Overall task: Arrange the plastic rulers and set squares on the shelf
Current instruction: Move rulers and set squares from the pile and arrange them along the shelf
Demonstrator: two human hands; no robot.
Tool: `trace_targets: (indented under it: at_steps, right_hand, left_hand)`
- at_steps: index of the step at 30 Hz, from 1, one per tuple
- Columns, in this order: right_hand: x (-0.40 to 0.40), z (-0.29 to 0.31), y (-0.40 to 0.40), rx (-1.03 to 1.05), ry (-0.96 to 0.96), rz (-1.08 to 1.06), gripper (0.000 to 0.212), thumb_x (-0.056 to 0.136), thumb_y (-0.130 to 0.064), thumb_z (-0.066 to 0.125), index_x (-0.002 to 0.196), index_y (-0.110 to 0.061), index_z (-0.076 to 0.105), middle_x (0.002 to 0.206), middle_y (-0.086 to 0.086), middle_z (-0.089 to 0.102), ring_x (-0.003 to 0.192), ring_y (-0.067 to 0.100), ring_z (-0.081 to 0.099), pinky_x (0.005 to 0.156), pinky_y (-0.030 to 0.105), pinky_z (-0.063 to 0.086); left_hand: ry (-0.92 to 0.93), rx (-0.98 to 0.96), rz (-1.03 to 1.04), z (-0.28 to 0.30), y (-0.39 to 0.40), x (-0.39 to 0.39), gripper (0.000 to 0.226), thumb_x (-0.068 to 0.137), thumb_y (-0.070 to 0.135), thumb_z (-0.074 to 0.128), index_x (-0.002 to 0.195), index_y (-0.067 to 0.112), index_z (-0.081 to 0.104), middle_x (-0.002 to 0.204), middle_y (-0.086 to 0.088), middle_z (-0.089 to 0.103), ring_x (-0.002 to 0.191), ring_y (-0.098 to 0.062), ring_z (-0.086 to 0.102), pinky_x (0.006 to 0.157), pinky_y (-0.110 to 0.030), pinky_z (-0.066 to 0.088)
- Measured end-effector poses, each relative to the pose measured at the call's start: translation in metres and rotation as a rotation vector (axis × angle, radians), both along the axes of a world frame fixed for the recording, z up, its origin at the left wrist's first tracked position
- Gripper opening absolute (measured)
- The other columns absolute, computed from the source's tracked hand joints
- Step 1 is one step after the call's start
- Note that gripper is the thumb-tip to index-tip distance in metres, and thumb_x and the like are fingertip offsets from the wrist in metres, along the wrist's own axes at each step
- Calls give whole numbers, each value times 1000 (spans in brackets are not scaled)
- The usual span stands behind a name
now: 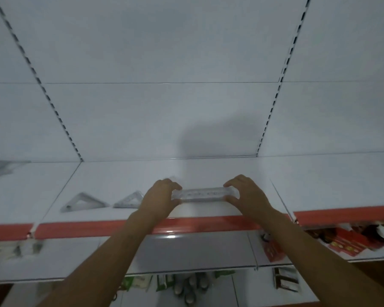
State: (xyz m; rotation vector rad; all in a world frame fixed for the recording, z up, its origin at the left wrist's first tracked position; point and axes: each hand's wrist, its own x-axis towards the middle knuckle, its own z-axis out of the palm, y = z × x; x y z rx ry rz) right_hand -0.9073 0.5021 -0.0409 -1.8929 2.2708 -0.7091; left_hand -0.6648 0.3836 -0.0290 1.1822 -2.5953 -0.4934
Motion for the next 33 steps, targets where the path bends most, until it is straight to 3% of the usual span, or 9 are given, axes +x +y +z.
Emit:
trace_targets:
  at_steps: [5, 11, 19, 27, 33]
  right_hand:
    - [2, -4, -9, 70, -45, 15, 33, 85, -38, 65, 115, -24, 61, 111, -7, 55, 102, 10, 49, 83, 27, 42]
    - [10, -5, -17, 99, -79, -51, 29, 82, -38, 66, 109, -29, 63, 105, -12, 55, 99, 8, 50, 78, 25, 43]
    - [12, -5, -24, 93, -48, -19, 29, 84, -35, 67, 109, -21, 64, 93, -10, 46, 93, 11, 51, 79, 24, 43]
    - [13, -6, -25, 110, -61, -27, 30, 84, -29, 68, 113, -19, 68, 99, -2, 57, 96, 15, 53, 77, 22, 39]
    - [16, -6, -25, 132, -69, -56, 35, 86, -24, 65, 121, -19, 64, 116, 0, 63, 109, 18, 56, 91, 27, 42]
  left_hand:
    - [-22, 49, 46, 0, -1, -3, 39, 88, 23, 67, 125, 18, 60, 122, -3, 58, 110, -19, 53, 94, -25, 39]
    - [-98, 9, 60, 3, -10, 1, 38, 85, 30, 70, 121, 22, 63, 119, -1, 60, 110, -19, 53, 93, -28, 42]
    - [-130, 25, 23, -2, -17, 2, 38, 86, 27, 68, 123, 22, 60, 120, 0, 59, 109, -17, 55, 93, -25, 41]
    - [-158, 3, 5, -8, -25, -1, 44, 86, 22, 68, 128, 20, 56, 124, -1, 56, 112, -17, 53, 96, -24, 39]
    - [-211, -45, -33, -10, -25, -6, 35, 89, 19, 60, 124, 21, 56, 119, -2, 55, 108, -19, 54, 89, -25, 40]
